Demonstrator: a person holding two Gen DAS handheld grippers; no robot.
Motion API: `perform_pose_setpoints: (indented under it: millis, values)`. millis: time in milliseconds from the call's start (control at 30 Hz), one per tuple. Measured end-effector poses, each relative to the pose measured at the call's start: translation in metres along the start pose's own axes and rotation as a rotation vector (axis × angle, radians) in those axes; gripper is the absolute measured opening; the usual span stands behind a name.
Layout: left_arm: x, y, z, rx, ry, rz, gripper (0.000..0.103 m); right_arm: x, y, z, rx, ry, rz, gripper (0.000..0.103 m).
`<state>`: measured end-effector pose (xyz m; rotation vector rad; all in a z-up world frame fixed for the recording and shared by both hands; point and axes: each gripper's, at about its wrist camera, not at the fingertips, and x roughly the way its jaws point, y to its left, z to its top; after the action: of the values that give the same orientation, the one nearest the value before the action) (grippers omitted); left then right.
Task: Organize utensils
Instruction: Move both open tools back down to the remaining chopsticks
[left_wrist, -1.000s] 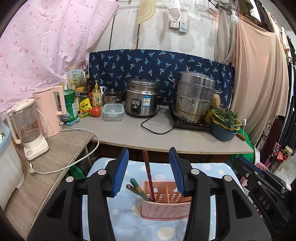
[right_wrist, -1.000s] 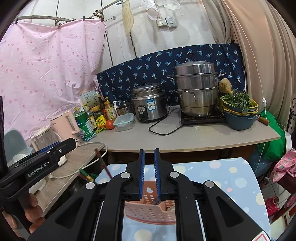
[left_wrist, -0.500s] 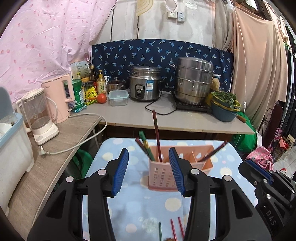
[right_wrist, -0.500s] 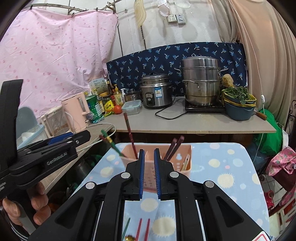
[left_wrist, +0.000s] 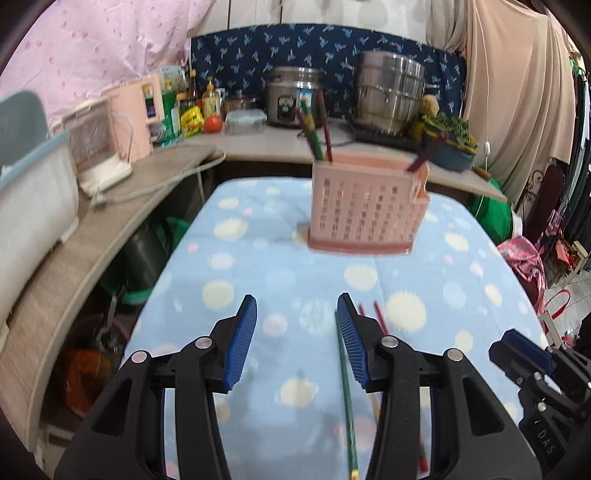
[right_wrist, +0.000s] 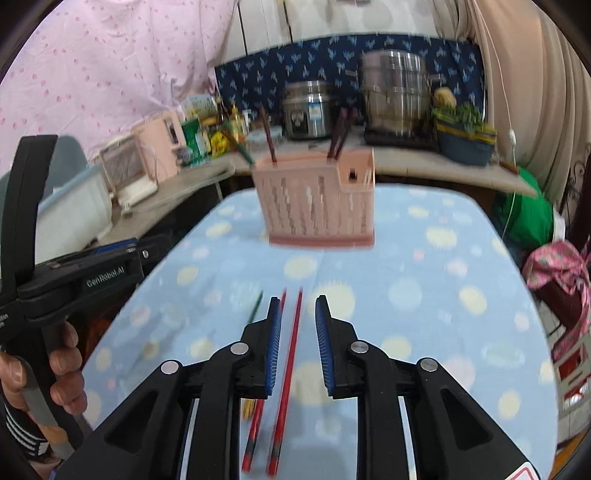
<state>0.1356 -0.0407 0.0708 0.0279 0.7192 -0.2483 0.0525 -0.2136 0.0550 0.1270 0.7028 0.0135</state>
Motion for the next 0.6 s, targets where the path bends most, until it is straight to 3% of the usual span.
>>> perform_pose_setpoints:
  millis: [267, 367, 600]
  values:
    - [0.003, 0.003, -0.07, -0.008, 0.098, 0.011, 0.043, 0.013, -0.001, -0.066, 0.038, 0.12, -0.018, 0.02]
    - [0.003, -0.002, -0.087, 0.027, 0.1, 0.048, 0.044, 0.015, 0.001, -0.079, 0.04, 0.138, -0.009, 0.02]
    - [0.001, -0.009, -0.115, 0.037, 0.143, 0.018, 0.053, 0.019, 0.012, -0.094, 0.014, 0.156, -0.003, 0.02]
